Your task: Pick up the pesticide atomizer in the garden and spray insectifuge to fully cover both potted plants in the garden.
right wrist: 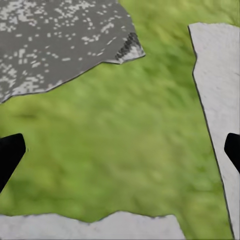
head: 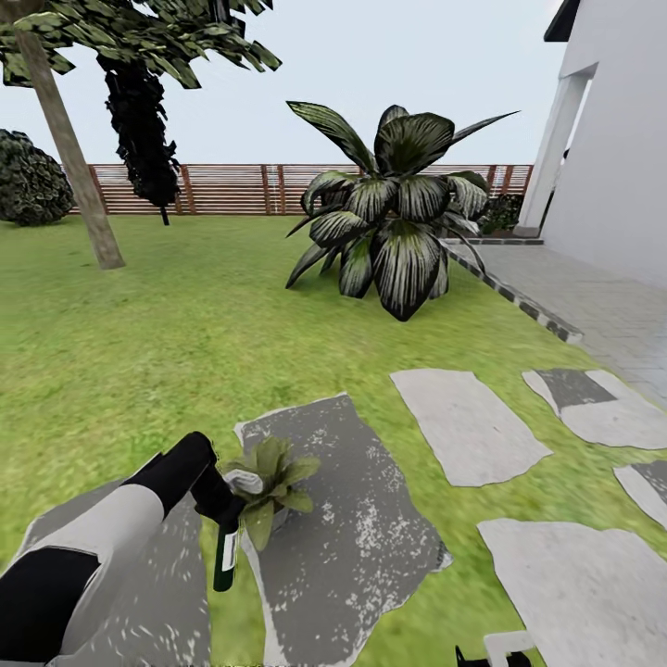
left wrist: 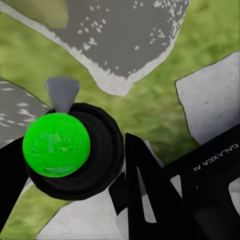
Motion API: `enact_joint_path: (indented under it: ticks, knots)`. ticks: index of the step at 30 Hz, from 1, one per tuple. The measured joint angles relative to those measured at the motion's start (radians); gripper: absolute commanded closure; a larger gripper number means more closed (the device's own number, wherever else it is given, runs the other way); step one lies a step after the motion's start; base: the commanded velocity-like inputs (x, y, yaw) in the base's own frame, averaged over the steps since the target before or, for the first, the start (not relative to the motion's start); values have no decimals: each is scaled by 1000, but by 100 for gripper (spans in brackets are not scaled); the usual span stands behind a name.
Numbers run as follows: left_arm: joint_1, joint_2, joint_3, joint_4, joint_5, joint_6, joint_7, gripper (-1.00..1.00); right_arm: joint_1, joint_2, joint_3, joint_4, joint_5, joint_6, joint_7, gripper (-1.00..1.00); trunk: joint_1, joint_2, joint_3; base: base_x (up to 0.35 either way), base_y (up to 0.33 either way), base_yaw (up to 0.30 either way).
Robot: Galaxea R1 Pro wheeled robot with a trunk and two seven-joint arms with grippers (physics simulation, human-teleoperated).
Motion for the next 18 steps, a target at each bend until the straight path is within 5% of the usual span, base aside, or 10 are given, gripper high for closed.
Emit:
enact_joint_path:
  ticks: [9, 18]
  knots:
    - [11, -1, 2, 11, 0, -3, 5, 100, 0, 0, 0, 0, 0, 0, 0, -100, 0, 0, 0, 0, 0, 157]
    - [115, -11, 10, -3, 0, -14, 9, 100, 0, 0, 0, 0, 0, 0, 0, -100, 0, 0, 0, 0, 0, 2]
